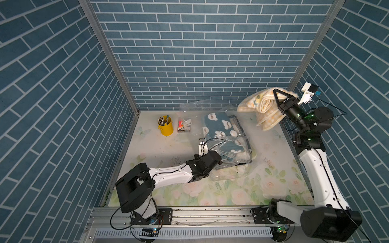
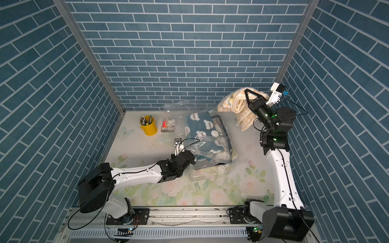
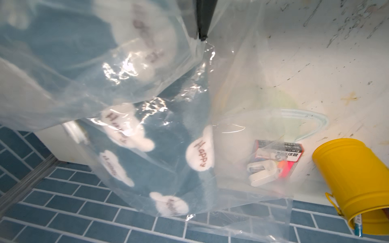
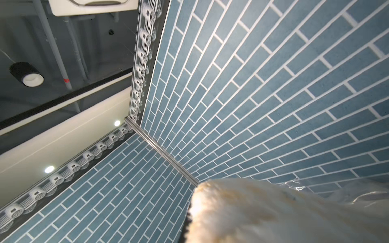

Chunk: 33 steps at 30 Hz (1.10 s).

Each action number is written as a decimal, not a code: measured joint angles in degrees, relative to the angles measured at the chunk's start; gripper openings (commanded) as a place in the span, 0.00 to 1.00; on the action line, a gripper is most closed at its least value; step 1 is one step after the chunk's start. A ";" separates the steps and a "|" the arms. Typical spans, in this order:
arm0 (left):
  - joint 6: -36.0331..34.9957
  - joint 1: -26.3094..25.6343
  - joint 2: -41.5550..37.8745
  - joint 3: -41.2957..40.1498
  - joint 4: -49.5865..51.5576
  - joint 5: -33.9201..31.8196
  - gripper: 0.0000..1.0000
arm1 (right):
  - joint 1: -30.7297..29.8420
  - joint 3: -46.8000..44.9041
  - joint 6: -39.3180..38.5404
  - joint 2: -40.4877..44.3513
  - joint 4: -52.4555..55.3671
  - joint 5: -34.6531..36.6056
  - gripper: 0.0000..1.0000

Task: Take the blanket out of the vacuum bag
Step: Place the blanket at the center of the board.

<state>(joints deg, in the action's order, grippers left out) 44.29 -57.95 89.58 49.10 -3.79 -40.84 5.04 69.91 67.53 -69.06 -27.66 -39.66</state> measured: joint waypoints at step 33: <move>-4.52 11.54 -14.67 -6.75 -0.46 4.98 0.00 | 9.70 10.01 -3.65 -28.26 2.01 -9.81 0.00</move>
<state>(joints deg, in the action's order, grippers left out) 39.77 -46.41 74.91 42.35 -4.25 -35.86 14.74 79.92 63.88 -97.32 -25.65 -49.47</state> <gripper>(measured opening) 0.053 0.056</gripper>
